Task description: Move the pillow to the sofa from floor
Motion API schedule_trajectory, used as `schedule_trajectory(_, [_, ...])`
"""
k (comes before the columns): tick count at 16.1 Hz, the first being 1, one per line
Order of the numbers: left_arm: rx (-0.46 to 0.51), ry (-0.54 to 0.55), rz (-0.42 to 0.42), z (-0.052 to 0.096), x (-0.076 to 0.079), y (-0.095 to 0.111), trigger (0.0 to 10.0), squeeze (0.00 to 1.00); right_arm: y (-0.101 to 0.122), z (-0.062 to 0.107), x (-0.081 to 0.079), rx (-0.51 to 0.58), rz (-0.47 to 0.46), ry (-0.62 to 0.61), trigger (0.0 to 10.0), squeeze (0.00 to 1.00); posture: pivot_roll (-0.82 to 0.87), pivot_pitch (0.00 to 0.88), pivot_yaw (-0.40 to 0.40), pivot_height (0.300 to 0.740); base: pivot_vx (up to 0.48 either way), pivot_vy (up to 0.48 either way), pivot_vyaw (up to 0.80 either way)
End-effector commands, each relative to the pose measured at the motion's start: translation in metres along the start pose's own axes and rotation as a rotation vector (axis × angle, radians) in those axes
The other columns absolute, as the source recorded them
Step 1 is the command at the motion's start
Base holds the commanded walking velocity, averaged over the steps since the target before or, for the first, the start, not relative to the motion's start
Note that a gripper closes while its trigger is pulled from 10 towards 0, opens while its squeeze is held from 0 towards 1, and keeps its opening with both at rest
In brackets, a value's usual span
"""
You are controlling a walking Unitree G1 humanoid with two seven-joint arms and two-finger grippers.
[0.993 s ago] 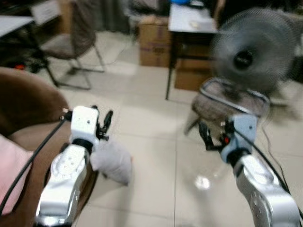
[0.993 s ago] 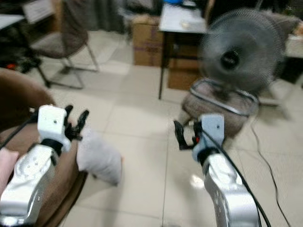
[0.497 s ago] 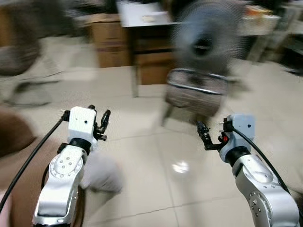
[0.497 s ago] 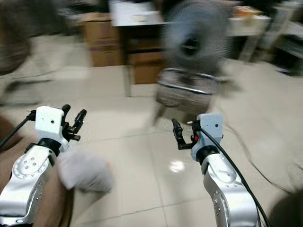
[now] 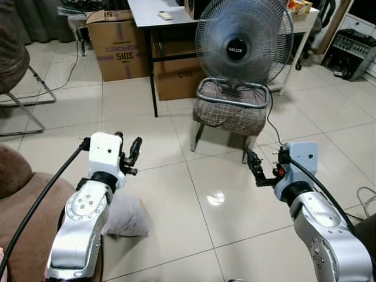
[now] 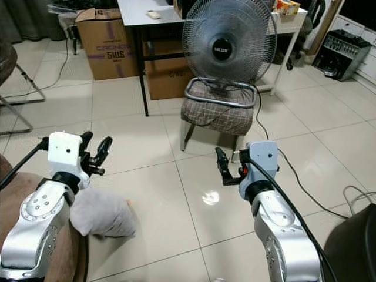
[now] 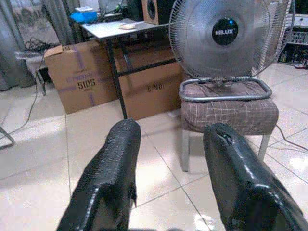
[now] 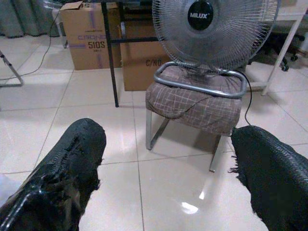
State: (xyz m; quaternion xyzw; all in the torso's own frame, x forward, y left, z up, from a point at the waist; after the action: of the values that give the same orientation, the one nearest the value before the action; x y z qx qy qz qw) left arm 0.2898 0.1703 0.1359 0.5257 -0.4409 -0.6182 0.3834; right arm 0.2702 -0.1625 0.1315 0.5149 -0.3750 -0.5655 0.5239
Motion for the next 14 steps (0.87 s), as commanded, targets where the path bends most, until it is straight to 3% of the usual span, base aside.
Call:
schedule_trajectory(1, [0.006,0.004,-0.002,0.0013,-0.0016,0.0024,10.0,0.66,0.0042,0.0002,-0.0010,0.019,0.007,0.010,10.0,0.00,-0.01,0.000,0.028,0.740,0.000,0.000,0.00])
schedule_trajectory(3, [0.007,0.003,-0.013,0.0013,-0.0022,0.0025,10.0,0.64,0.0044,0.0004,-0.0018,0.020,0.006,0.013,10.0,0.00,-0.01,0.000,0.030,0.740,0.000,0.000,0.00])
schedule_trajectory(6, [0.002,0.003,-0.032,0.0013,-0.0021,0.0021,10.0,0.50,0.0039,0.0006,-0.0013,0.020,0.006,0.010,10.0,0.00,-0.01,0.000,0.030,0.740,0.000,0.389,0.00])
schedule_trajectory(12, [0.005,0.007,-0.042,0.0018,-0.0031,0.0026,10.0,0.45,0.0035,-0.0010,-0.0030,0.019,0.009,0.019,10.0,0.00,0.00,0.000,0.024,0.740,0.000,0.480,0.00])
schedule_trajectory(13, [0.022,0.014,-0.051,0.0015,-0.0041,0.0051,10.0,0.38,0.0035,-0.0010,-0.0031,0.020,0.008,0.020,10.0,0.00,0.00,0.000,0.024,0.740,0.000,0.000,0.00])
schedule_trajectory(14, [0.022,0.011,-0.051,0.0014,-0.0036,0.0053,10.0,0.25,0.0032,-0.0009,-0.0030,0.019,0.008,0.020,10.0,0.00,0.00,0.000,0.025,0.740,0.000,0.000,0.00])
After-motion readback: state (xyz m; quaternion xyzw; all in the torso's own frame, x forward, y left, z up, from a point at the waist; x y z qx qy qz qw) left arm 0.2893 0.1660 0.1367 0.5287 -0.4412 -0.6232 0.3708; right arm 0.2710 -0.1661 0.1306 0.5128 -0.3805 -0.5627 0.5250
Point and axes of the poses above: a point about 5 cm out from each wrist's last joint towards the gripper, its own z axis pointing back from the gripper into the wrist, its own y axis along the axis of the wrist's last joint, x = y × z, the point moved 3 cm from there along -z, pointing out of the wrist towards the gripper, and after that the axes turned 11 degrees about -z, right-handed, at the moved point
